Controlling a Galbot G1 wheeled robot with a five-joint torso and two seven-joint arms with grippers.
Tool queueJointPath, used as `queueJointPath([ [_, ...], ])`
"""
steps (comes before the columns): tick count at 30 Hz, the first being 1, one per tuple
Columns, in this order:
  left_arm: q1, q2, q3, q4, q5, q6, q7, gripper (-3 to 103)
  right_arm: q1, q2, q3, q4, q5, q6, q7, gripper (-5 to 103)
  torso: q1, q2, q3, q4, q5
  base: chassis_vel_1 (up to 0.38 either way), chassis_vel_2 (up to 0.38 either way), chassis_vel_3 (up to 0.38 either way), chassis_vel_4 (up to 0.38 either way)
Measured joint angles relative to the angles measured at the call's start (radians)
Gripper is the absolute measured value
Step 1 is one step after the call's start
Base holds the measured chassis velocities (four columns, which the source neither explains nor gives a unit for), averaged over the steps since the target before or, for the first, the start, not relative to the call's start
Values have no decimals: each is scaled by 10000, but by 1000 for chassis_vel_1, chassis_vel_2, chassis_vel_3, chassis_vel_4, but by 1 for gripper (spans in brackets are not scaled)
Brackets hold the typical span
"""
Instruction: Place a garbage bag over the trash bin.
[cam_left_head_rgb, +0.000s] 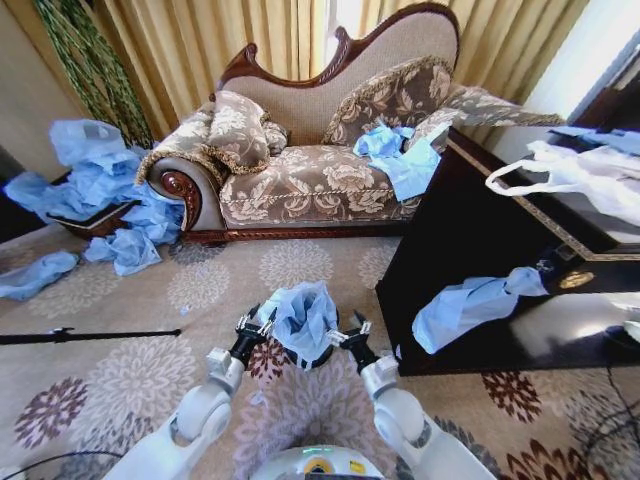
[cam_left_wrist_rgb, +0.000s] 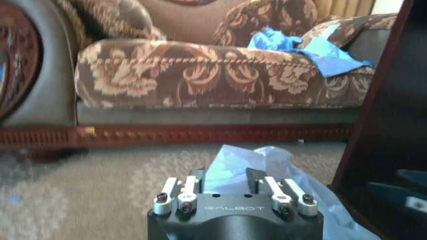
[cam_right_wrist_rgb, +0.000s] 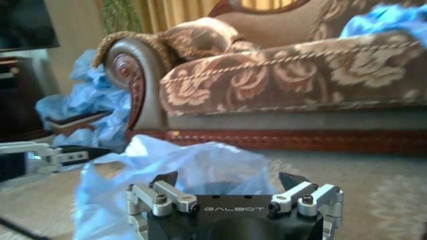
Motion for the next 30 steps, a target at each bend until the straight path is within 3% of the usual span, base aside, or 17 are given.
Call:
queueJointPath([
  [1, 2, 0, 15, 2, -157, 69, -22, 37, 176, 6, -173, -51, 71, -114, 53, 100, 0, 0, 0, 0, 0, 0, 0, 0, 0],
  [3, 1, 0, 23, 19, -216, 98, -22, 37, 319, 8, -286, -123, 101, -169, 68, 99, 0, 0, 0, 1, -1, 0, 0, 0, 0],
  [4, -4, 21, 35, 57, -256, 128, -9, 26, 504, 6, -410, -211, 132, -240, 70, 98, 0, 0, 0, 1, -1, 0, 0, 0, 0],
  [6, -11, 31, 41, 69, -256, 142, 4, 26, 551, 2, -443, -214, 177, -281, 72, 98, 0, 0, 0, -1, 0, 0, 0, 0, 0],
  [7, -36, 51, 67, 130, -173, 149, 40, 15, 607, -14, -486, -195, 288, -395, 96, 98, 0, 0, 0, -2, -1, 0, 0, 0, 0],
  [12, -191, 94, 168, 359, 238, 117, 76, 2, 752, -16, -660, -118, 449, -664, 186, 98, 0, 0, 0, -3, -1, 0, 0, 0, 0],
  [14, -372, 96, 271, 544, 419, 115, 78, 16, 951, 6, -958, -60, 500, -952, 374, 98, 1, 0, 0, -4, 0, 0, 0, 0, 0],
  [15, -372, 96, 271, 544, 419, 115, 78, 16, 951, 6, -958, -60, 500, -952, 374, 98, 1, 0, 0, -4, 0, 0, 0, 0, 0],
  [17, -549, 91, 375, 738, 464, 124, 78, 27, 1331, -28, -1423, -19, 651, -1404, 786, 98, 0, 0, 0, -3, -1, 0, 0, 0, 0],
  [19, -613, 90, 397, 792, 464, 127, 78, 27, 1547, -55, -1645, -64, 719, -1545, 930, 98, 0, 0, 1, -4, -1, 0, 0, 0, 0],
  [22, -661, 94, 362, 835, 427, 158, 76, 43, 2477, -61, -2326, -670, 907, -1963, 1344, 95, 1, 0, 2, -2, 0, 0, 0, 0, 0],
  [23, -661, 94, 362, 835, 427, 158, 76, 43, 2477, -61, -2326, -670, 907, -1963, 1344, 95, 1, 0, 2, -2, 0, 0, 0, 0, 0],
  [27, -606, 122, 296, 921, 451, 124, 75, 60, 3418, 38, -2830, -1353, 1084, -2418, 1644, 86, 1, 0, 2, 1, 0, 0, 0, 0, 0],
  [30, -604, 116, 265, 999, 465, 65, 76, 71, 3760, 5, -3079, -1709, 1088, -2854, 1738, 70, 1, 0, 2, 0, 0, 0, 0, 0, 0],
])
